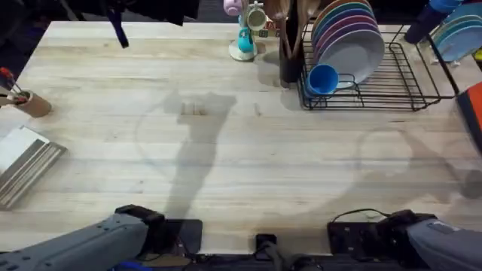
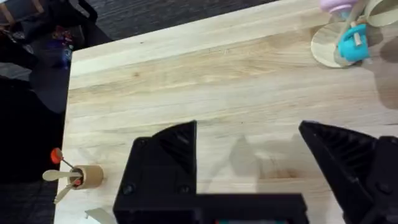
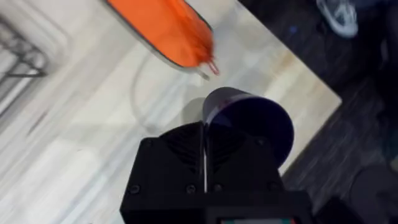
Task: Pick up the cup on the table and put them onto the rack.
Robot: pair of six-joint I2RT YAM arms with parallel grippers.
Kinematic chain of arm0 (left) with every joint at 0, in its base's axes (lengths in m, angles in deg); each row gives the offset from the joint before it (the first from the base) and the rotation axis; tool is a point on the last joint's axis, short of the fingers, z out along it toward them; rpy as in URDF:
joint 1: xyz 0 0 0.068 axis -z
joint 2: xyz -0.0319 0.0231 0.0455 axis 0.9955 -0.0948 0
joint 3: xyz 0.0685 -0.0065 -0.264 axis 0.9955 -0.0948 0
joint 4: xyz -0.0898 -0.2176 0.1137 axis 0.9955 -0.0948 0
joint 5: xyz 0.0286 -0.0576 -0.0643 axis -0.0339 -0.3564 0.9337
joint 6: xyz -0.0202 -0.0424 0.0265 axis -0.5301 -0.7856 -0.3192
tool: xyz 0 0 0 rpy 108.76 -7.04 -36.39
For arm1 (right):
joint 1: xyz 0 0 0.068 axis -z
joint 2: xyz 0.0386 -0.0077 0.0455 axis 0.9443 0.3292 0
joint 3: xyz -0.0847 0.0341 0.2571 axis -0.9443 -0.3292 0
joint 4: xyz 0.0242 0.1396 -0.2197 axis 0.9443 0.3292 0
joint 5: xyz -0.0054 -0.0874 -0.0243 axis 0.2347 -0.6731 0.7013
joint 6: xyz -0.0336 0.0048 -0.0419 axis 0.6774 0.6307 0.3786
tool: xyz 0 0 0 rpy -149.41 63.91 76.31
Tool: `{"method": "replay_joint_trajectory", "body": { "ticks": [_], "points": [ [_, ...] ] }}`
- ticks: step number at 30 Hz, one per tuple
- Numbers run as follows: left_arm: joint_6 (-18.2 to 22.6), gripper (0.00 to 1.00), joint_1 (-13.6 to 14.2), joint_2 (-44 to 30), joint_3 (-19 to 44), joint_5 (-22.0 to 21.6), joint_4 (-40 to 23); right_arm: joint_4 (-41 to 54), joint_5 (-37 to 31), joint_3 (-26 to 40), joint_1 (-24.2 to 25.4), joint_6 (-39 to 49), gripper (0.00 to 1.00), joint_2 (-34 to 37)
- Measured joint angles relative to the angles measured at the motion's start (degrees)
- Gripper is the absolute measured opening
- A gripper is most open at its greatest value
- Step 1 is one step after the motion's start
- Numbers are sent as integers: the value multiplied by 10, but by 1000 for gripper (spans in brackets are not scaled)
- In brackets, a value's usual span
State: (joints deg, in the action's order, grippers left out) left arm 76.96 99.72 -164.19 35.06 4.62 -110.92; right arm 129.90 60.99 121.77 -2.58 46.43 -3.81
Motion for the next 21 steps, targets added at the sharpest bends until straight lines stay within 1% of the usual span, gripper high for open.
{"method": "replay_joint_trajectory", "body": {
  "ticks": [2,6,12,16,21],
  "points": [
    [0,993,0,0,0,0,0,3,0,4,-30,1,30,-10],
    [0,993,0,0,0,0,0,12,1,16,-114,0,30,-26],
    [0,993,-2,0,0,2,-1,40,4,75,-254,-11,29,-27],
    [-7,993,-17,0,0,2,-3,46,6,119,-352,-13,29,-27],
    [-22,993,-48,0,0,2,-15,47,8,164,-468,-14,29,-27]
  ]
}}
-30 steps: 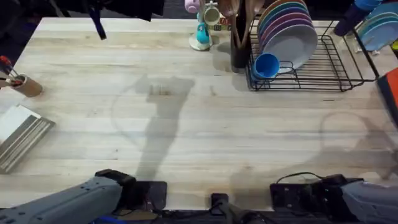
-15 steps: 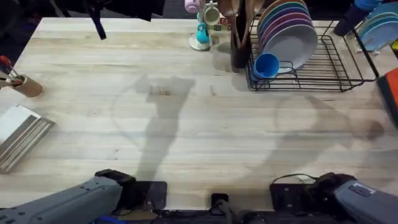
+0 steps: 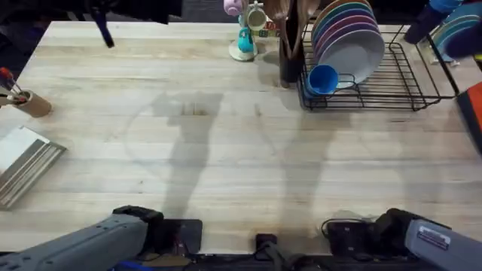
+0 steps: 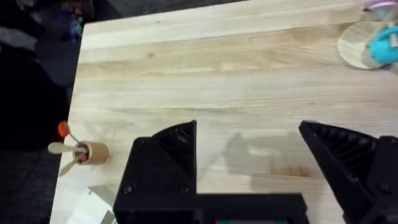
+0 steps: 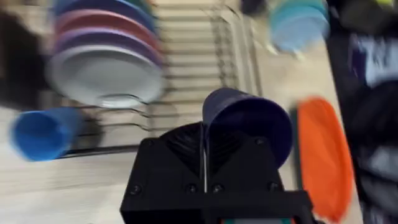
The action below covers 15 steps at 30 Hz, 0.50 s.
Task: Pick up the cup on the table and put them onto the rack.
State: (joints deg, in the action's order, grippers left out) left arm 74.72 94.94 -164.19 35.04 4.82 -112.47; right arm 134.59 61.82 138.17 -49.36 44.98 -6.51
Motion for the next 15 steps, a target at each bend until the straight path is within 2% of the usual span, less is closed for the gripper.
{"method": "replay_joint_trajectory", "body": {
  "ticks": [9,12,15],
  "points": [
    [-8,993,-29,0,0,0,-12,40,1,24,-220,-8,30,0],
    [-8,994,-35,0,0,0,-12,63,4,24,-273,-11,30,0],
    [-9,993,-45,0,0,0,-12,69,4,24,-302,-18,30,0]
  ]
}}
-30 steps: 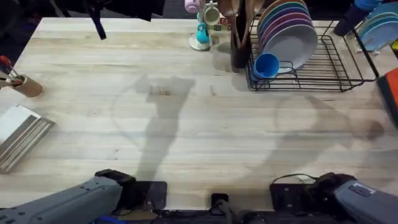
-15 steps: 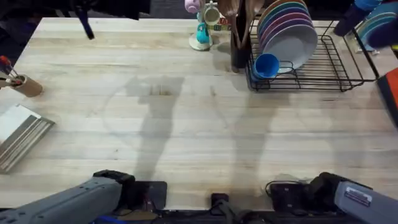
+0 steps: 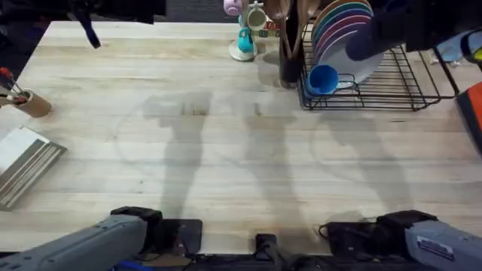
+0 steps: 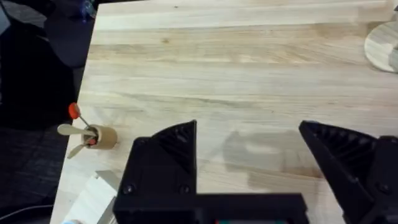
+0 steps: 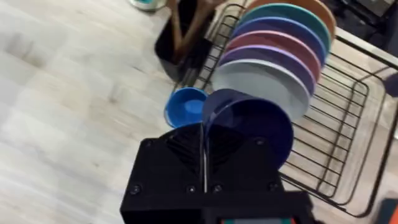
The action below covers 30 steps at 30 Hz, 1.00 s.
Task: Pick up the cup on the table and put them onto the rack.
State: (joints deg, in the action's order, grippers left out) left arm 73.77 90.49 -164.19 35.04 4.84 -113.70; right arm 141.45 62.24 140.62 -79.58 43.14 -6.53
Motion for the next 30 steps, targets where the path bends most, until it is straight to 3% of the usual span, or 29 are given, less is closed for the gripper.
{"method": "replay_joint_trajectory", "body": {
  "ticks": [9,30],
  "points": [
    [0,993,-16,0,0,0,-13,48,0,0,-53,-12,32,0],
    [0,993,-16,0,0,0,-17,22,0,0,-55,-14,33,113]
  ]
}}
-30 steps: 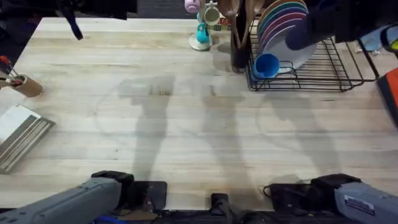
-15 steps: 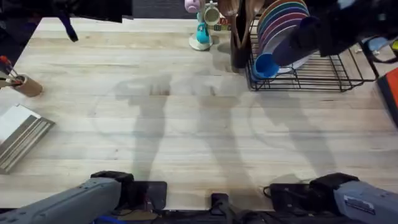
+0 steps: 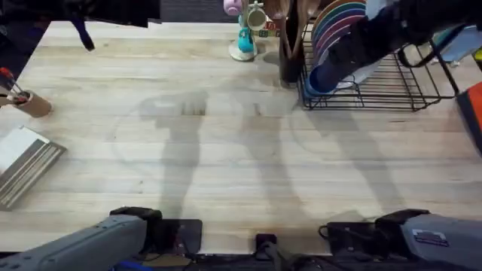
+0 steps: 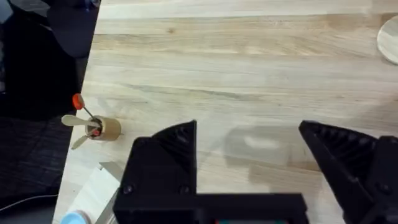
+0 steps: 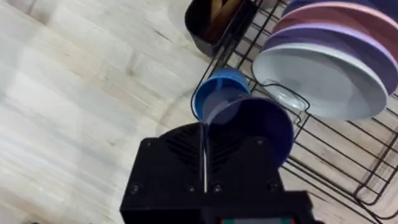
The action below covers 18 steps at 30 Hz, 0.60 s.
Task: Pick up the cup on the table and put them onto the rack.
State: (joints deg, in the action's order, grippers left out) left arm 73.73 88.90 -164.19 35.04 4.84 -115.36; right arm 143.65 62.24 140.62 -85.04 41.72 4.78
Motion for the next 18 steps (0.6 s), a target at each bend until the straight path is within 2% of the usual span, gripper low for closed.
{"method": "replay_joint_trajectory", "body": {
  "ticks": [9,18],
  "points": [
    [0,993,0,0,0,0,0,-2,0,0,0,0,34,6],
    [0,993,0,0,0,0,0,-5,0,0,-7,0,34,43]
  ]
}}
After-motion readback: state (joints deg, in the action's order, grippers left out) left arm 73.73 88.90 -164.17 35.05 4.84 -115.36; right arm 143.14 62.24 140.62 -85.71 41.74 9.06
